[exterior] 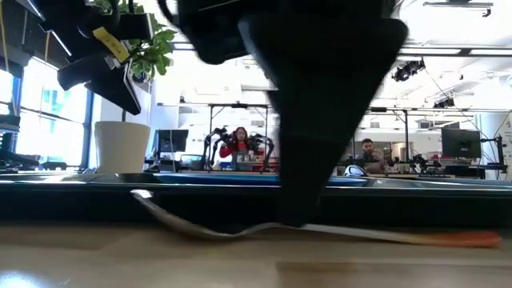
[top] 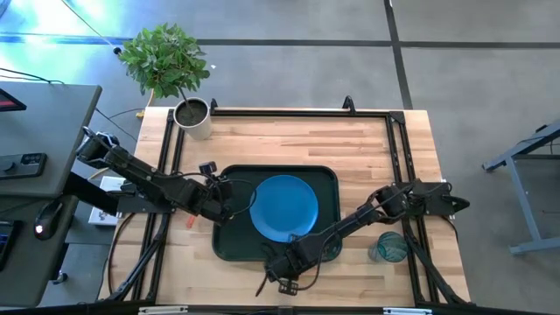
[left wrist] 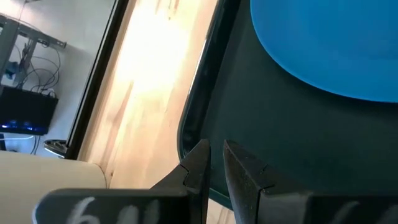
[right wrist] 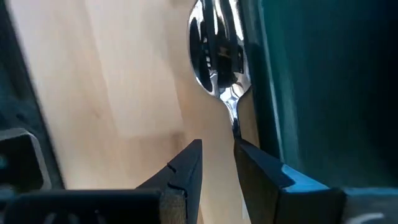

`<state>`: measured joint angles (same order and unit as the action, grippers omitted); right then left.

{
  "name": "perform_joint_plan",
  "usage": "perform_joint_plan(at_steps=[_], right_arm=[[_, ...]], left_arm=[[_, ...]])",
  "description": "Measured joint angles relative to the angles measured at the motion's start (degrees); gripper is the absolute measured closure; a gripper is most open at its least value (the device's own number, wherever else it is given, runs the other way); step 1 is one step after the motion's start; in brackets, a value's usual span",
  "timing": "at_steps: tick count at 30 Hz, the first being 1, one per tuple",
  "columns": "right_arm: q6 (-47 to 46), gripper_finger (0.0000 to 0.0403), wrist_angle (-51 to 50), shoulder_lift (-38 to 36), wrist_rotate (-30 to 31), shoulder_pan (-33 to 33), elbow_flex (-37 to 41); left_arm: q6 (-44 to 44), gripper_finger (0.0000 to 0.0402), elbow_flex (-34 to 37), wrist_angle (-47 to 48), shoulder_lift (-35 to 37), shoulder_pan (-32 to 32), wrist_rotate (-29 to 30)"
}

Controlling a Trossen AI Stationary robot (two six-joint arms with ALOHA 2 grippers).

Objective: Pick and place plate/cup/fork/spoon on tray
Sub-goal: Put the orange spoon on the black tray beside the blue plate

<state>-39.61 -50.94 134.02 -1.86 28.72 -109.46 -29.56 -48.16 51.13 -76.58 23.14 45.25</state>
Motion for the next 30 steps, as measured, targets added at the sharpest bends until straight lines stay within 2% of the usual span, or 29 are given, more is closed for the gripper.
perform_joint_plan(at_steps=[5,11,17,20,26,30], right_arm=[[-1.0,0.0313,-4.5,-0.6,2.3,1.3,0.1],[0.8,0.0313,-4.9,-0.7,3.7,1.5,0.1],[2.7,0.0313,-7.6,-0.7,11.7,-0.1,0.1],[4.1,0.0313,-8.5,-0.7,12.4,-1.0,0.1],[5.1,0.0313,-8.6,-0.8,9.6,-0.7,0.1],[3.6,0.0313,-11.1,-0.9,10.8,-0.2,0.1]], left_arm=[[-0.5,0.0367,0.0,0.0,0.0,0.0,0.3],[-1.9,0.0367,0.0,0.0,0.0,0.0,0.3],[-3.4,0.0367,0.0,0.0,0.0,0.1,0.3],[-3.4,0.0367,0.0,0.0,0.0,0.6,0.3],[-3.4,0.0367,0.0,0.0,0.0,1.4,0.3],[-3.4,0.0367,0.0,0.0,0.0,1.4,0.3]])
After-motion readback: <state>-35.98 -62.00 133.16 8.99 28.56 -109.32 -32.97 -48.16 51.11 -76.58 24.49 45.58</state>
